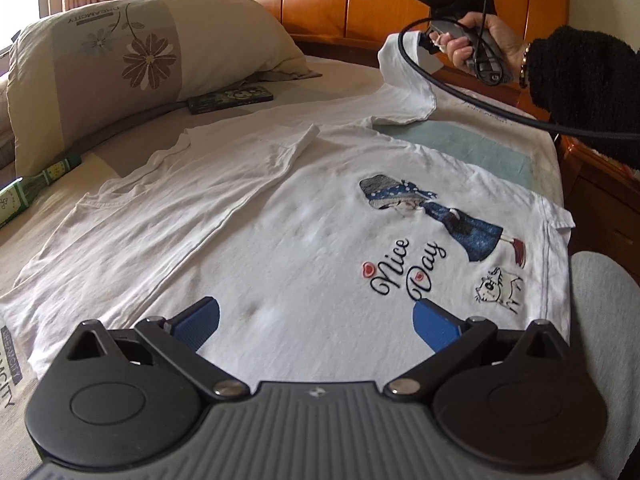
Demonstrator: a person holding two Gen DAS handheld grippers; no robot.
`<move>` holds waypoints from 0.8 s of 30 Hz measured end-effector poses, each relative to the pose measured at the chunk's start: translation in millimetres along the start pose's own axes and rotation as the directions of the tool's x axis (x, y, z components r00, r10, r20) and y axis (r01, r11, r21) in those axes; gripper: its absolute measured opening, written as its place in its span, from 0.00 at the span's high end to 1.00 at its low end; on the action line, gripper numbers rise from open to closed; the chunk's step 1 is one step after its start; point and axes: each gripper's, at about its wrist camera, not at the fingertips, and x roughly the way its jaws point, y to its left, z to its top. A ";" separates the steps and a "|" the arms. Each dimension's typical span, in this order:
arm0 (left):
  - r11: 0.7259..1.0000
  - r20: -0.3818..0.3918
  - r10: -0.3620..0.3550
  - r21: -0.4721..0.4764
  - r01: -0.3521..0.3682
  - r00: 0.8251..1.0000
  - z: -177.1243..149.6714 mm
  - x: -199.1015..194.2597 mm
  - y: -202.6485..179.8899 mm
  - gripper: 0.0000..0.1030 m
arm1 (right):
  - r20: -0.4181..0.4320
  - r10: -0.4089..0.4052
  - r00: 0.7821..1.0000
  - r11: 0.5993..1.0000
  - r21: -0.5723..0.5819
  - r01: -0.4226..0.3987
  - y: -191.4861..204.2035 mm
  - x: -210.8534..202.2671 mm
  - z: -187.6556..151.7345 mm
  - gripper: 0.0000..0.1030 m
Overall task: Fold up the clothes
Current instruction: 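Lift the gripped sleeve up off the bed with the right gripper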
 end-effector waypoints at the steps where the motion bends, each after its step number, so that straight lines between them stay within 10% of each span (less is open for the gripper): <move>1: 1.000 0.001 -0.002 -0.005 0.003 1.000 -2.2 -1.6 2.6 0.01 | -0.008 0.006 1.000 1.000 -0.006 -0.006 5.7 3.6 -2.5 0.00; 24: 0.993 0.062 0.078 -0.097 -0.072 0.995 -11.7 -35.4 45.5 0.01 | -0.187 0.118 0.975 0.982 -0.121 -0.142 118.3 68.7 -55.7 0.00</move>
